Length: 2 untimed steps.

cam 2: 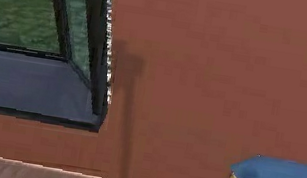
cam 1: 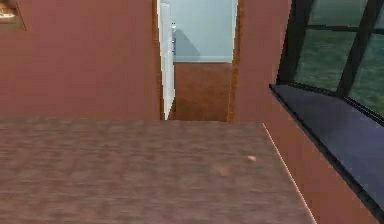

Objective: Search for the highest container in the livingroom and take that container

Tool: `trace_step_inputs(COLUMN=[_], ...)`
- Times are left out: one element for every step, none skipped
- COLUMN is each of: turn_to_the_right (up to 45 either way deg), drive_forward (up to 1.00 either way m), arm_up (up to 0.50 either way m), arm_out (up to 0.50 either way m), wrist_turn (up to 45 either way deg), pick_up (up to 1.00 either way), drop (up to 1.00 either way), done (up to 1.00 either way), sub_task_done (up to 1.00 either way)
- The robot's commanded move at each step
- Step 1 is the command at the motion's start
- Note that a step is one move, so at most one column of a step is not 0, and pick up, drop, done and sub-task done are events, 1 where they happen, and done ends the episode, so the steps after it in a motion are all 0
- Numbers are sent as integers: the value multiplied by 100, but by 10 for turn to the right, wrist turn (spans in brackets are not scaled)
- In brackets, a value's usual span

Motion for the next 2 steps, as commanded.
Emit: trace_step_inputs(turn_to_the_right=[0, 0], drive_forward=[100, 100], arm_up=[0, 0], arm_out=[0, 0], wrist_turn=[0, 0], pick_up=[0, 0], drop=[0, 0], done=[0, 0], sub_task_done=[0, 0])
